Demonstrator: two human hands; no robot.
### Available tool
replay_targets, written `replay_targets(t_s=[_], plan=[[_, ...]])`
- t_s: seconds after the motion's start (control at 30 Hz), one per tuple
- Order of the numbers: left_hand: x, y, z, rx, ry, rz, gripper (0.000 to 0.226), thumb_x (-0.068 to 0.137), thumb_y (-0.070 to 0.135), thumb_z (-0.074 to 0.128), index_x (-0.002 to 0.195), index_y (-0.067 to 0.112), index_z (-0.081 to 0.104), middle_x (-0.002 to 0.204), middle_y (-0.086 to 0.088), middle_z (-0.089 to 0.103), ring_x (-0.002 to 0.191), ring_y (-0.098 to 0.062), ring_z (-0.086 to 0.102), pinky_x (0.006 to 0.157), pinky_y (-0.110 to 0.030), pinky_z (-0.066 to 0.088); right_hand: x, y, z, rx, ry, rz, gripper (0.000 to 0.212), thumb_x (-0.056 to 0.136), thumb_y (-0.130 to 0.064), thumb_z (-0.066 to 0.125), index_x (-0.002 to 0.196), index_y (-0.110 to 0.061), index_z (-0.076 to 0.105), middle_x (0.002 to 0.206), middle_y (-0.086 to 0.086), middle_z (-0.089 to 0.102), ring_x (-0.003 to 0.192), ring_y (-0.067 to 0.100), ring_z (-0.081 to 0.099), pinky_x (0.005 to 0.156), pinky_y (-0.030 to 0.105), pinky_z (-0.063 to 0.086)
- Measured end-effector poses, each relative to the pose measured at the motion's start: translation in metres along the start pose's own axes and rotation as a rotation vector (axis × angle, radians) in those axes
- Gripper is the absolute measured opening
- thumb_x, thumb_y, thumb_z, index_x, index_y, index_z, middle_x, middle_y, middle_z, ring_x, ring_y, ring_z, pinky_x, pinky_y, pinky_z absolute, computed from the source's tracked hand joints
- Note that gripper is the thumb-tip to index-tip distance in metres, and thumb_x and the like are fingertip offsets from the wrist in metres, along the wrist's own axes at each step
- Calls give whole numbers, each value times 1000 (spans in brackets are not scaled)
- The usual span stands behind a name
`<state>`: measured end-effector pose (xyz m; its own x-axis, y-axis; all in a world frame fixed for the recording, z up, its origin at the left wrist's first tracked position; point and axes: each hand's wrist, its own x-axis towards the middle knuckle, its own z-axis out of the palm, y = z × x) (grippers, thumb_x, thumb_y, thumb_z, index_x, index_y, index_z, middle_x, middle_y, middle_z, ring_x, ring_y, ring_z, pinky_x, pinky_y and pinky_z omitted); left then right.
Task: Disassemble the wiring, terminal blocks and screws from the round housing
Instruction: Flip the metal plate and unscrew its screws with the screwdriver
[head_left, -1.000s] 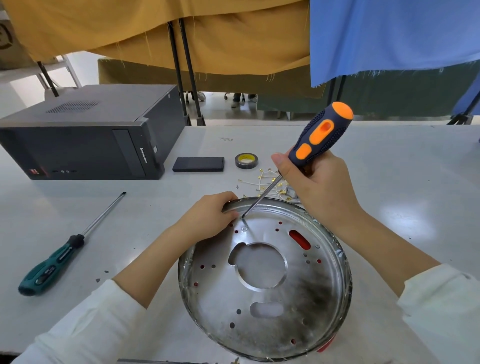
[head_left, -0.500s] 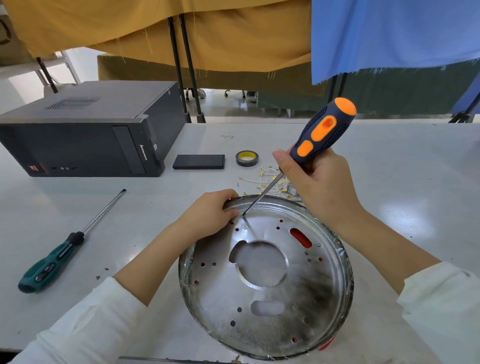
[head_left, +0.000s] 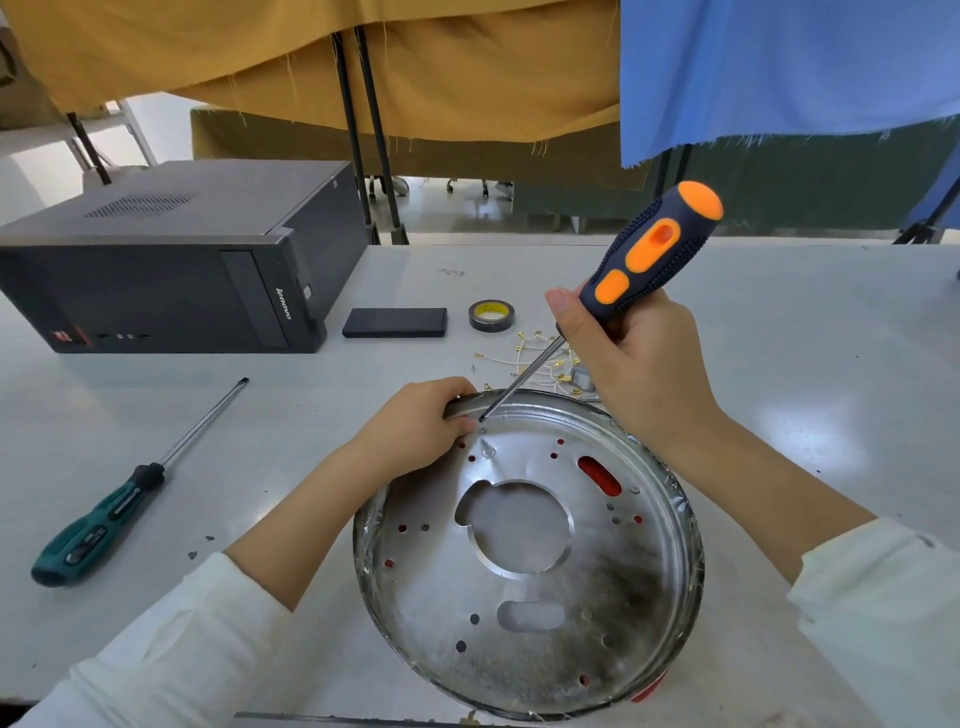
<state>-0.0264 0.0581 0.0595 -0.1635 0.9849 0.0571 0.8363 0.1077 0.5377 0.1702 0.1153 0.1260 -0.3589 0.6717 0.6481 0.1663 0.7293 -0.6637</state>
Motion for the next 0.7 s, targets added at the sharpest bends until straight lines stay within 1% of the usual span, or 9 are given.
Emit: replay_targets(t_s=[0.07,0.17,0.33,0.47,0.53,0.6,0.7], plan=[[0,0,0,-1,3,-1,13,92,19,58,91,30,53,80,11,60,80,-13,54,67,-24,37,-2,0,2,-6,-14,-1,48,89,-46,52,77,0,58,58,12,55,59,18,53,55,23,41],[0,-1,0,11,5,5,14,92,19,58,90,31,52,77,14,58,78,-12,52,63,-17,36,-4,1,3,-10,-25,3,48,89,-46,52,74,-1,56,56,14,52,56,21,50,55,29,40],[1,-2,1,8,6,-2,12,93,20,59,91,31,53,78,14,59,78,-11,52,63,-11,35,-4,2,3,-10,-43,7,47,89,-47,53,75,-3,55,55,11,52,55,18,50,55,27,41],[1,-3,1,10,4,-2,12,93,20,58,92,31,53,78,14,58,79,-12,53,63,-12,35,-4,3,4,-17,-38,9,46,90,-47,53,76,-3,56,56,10,53,56,18,51,55,28,42],[1,-2,1,16,5,1,12,93,20,58,93,31,53,79,13,59,80,-12,53,63,-15,36,-3,3,4,-20,-38,15,46,89,-48,53,76,-4,56,55,9,53,56,17,52,55,27,42],[1,-2,1,24,5,5,11,93,20,58,93,29,53,80,11,60,80,-13,53,65,-21,36,-2,3,4,-20,-39,18,45,88,-48,54,75,-6,56,53,5,53,54,15,52,54,24,42],[1,-2,1,35,9,10,11,93,20,58,93,29,53,81,10,60,79,-13,53,65,-22,35,-1,1,6,-34,-28,4,43,89,-46,59,74,-7,56,51,-3,50,54,14,52,52,16,39]])
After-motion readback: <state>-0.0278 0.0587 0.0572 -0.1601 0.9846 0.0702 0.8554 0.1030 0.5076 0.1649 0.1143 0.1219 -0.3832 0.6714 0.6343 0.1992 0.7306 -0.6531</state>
